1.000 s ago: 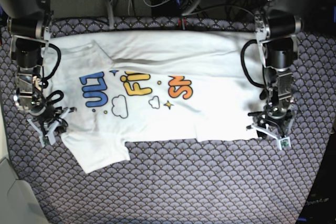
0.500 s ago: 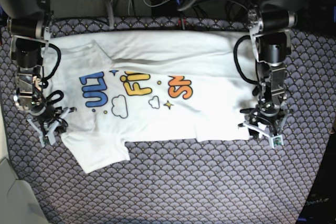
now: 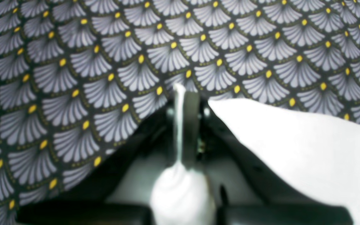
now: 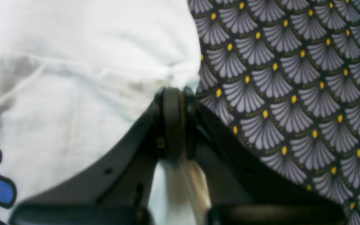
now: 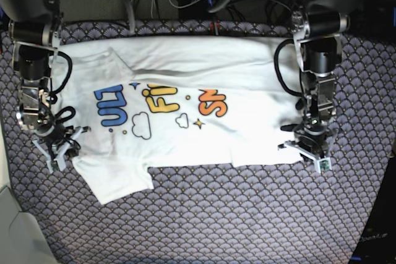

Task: Fold the T-shirt properly
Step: 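Fold the hem with both grippers over toward the collar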

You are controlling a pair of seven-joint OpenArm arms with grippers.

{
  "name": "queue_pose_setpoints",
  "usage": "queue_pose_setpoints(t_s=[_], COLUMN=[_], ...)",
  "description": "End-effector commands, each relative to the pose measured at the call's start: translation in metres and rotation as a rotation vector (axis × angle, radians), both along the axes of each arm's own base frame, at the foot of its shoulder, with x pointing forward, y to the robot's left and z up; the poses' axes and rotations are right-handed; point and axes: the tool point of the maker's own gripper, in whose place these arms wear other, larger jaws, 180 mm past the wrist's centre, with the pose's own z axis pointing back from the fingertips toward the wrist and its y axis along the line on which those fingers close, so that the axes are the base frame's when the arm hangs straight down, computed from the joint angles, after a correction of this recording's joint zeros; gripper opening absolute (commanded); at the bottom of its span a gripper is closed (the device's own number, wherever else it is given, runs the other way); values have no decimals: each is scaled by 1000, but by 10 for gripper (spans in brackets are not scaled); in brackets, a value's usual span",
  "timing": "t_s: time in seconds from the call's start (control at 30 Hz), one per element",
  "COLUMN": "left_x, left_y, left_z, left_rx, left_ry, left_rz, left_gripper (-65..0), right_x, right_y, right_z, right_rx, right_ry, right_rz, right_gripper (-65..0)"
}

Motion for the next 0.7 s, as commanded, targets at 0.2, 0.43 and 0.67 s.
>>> queue_pose_setpoints(t_s=[0.2, 0.43, 0.67], left_x=[2, -8, -28], left_y=[11, 14, 14], left_z=[24, 57, 66], left_rx=[38, 84, 112], left_ry=[-37, -103, -116], left_rz=[13, 7, -5], left_gripper=[-644, -644, -644], right_x=[13, 11, -18], right_y=[-12, -12, -16], right_z=[21, 47, 72], right_rx=[-24, -99, -194], right_ry=[-45, -122, -170], right_rz=[-9, 32, 39], right_gripper=[-650, -650, -650])
